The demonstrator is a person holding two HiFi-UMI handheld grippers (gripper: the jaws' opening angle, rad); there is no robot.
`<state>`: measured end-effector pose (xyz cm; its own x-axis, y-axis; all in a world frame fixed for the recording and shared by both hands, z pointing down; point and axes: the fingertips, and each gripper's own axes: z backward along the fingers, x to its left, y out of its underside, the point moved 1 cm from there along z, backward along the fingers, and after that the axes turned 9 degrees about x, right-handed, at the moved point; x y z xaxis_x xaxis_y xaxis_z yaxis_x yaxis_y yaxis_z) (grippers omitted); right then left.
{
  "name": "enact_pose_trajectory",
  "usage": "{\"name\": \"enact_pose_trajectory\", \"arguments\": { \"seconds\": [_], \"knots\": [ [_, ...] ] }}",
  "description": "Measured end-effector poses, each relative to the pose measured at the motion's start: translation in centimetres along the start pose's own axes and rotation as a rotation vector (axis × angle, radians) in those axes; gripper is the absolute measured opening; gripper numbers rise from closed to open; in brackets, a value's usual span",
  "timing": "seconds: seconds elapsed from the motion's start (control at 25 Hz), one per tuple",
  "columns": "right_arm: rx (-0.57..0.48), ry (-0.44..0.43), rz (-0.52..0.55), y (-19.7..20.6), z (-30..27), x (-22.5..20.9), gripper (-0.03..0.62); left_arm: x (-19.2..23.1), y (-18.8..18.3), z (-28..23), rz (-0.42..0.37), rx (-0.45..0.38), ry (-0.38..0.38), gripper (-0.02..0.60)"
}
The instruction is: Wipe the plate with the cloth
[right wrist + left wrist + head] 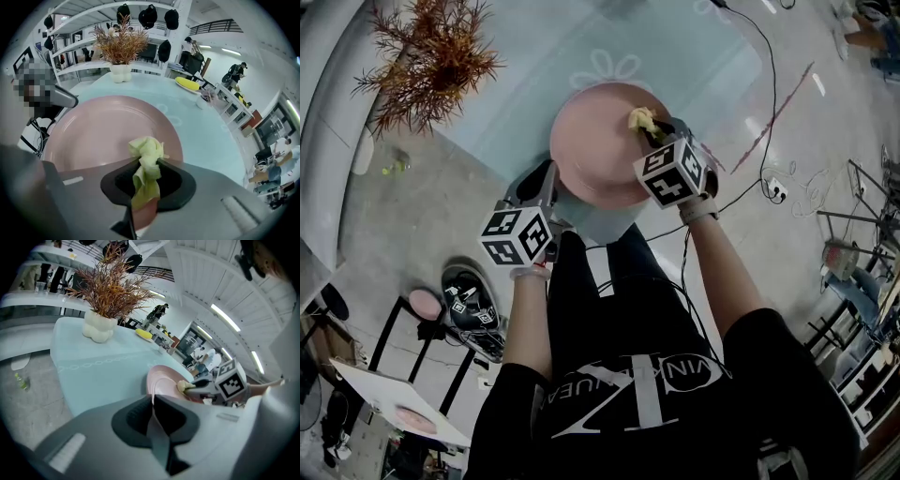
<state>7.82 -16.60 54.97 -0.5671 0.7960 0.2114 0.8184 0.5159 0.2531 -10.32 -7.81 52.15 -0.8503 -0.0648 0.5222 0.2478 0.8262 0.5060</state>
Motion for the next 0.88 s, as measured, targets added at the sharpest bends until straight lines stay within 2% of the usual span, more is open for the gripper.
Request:
{"name": "enact_pose_trajectory", "arguments": {
  "seconds": [0.28, 0.52, 0.88],
  "knots": [
    [0.027, -0.028, -0.003, 2.7, 1.0, 1.8, 0.075, 0.0, 0.1, 0.0, 0.002, 0.002, 0.006, 0.000],
    [0.043, -0.087, 0.006, 3.9, 1.8, 4.4, 0.075, 0.1, 0.0, 0.0, 0.026, -0.003, 0.020, 0.000],
    [0.031, -0.186, 0.068, 3.1, 2.6, 9.5, 0.075, 0.2, 0.0, 0.0, 0.025, 0.000, 0.028, 0.000]
  ]
}}
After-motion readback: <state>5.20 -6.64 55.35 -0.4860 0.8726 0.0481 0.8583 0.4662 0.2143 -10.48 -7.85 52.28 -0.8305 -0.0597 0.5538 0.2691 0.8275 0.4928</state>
